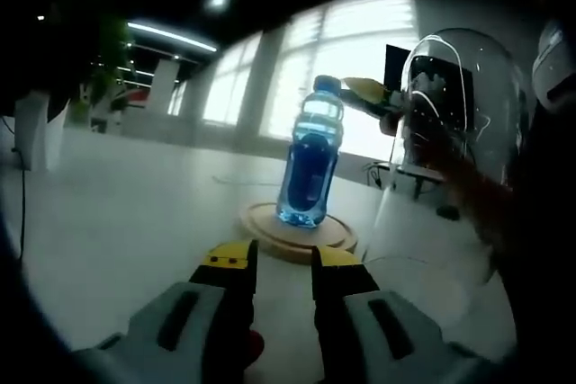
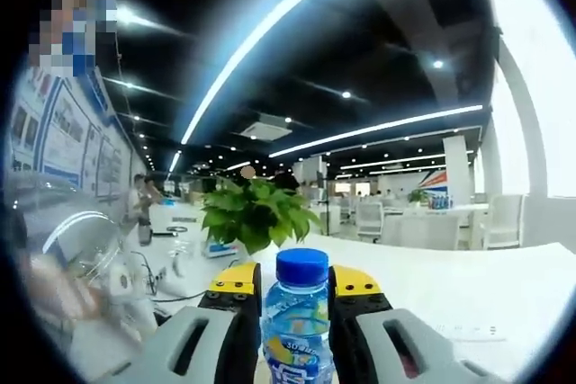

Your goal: Open the cover put in the Mizone put the cover back on

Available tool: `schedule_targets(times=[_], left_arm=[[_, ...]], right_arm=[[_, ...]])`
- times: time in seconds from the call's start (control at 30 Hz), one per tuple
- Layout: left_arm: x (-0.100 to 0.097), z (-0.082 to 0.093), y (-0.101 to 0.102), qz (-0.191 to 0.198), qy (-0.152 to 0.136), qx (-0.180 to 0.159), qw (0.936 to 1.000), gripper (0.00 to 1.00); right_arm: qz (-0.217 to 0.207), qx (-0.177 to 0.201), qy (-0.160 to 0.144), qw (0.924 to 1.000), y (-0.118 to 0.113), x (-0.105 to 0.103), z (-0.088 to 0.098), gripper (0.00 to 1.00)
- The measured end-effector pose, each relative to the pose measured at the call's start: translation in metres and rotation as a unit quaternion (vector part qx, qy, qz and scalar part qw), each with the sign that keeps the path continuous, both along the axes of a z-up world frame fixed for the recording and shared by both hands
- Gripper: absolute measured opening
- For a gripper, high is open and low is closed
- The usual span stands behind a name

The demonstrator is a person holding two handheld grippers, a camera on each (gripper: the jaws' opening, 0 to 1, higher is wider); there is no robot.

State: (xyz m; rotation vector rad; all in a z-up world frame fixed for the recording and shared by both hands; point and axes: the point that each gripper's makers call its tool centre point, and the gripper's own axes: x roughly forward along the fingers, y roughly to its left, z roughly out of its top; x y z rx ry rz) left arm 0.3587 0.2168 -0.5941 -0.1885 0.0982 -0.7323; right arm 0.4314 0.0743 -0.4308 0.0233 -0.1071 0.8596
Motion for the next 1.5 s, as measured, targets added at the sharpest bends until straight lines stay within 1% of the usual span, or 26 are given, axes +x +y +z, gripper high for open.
schedule_targets(times=[0.23, 0.4, 0.83, 1.07, 1.17, 1.37, 1.5], left_arm=[[-0.001, -0.001, -0.002, -0.002, -0.001, 0.004, 1.0000, 0.19], [-0.001, 0.000, -0.002, -0.001, -0.001, 0.003, 1.0000, 0.19], [-0.003, 0.000, -0.006, -0.003, -0.003, 0.008, 1.0000, 0.19], [-0.004, 0.001, -0.008, -0.005, -0.004, 0.008, 0.9999, 0.19], [-0.005, 0.001, -0.008, -0.005, -0.005, 0.009, 0.9999, 0.19], [-0.006, 0.001, -0.010, -0.006, -0.007, 0.014, 0.9999, 0.19], [-0.005, 0.001, -0.010, -0.007, -0.006, 0.012, 0.9999, 0.19]], right_arm=[[-0.006, 0.000, -0.005, 1.0000, -0.012, -0.008, 0.000, 0.22], [-0.018, 0.006, -0.002, 0.9998, -0.024, -0.011, -0.001, 0.22], [-0.044, 0.012, 0.010, 0.9989, -0.051, -0.021, -0.014, 0.22], [-0.052, 0.011, 0.012, 0.9985, -0.061, -0.026, -0.017, 0.22], [-0.056, 0.012, 0.015, 0.9983, -0.066, -0.029, -0.023, 0.22], [-0.066, 0.014, 0.035, 0.9971, -0.078, -0.038, -0.043, 0.22], [-0.070, 0.024, 0.045, 0.9962, -0.087, -0.044, -0.052, 0.22]])
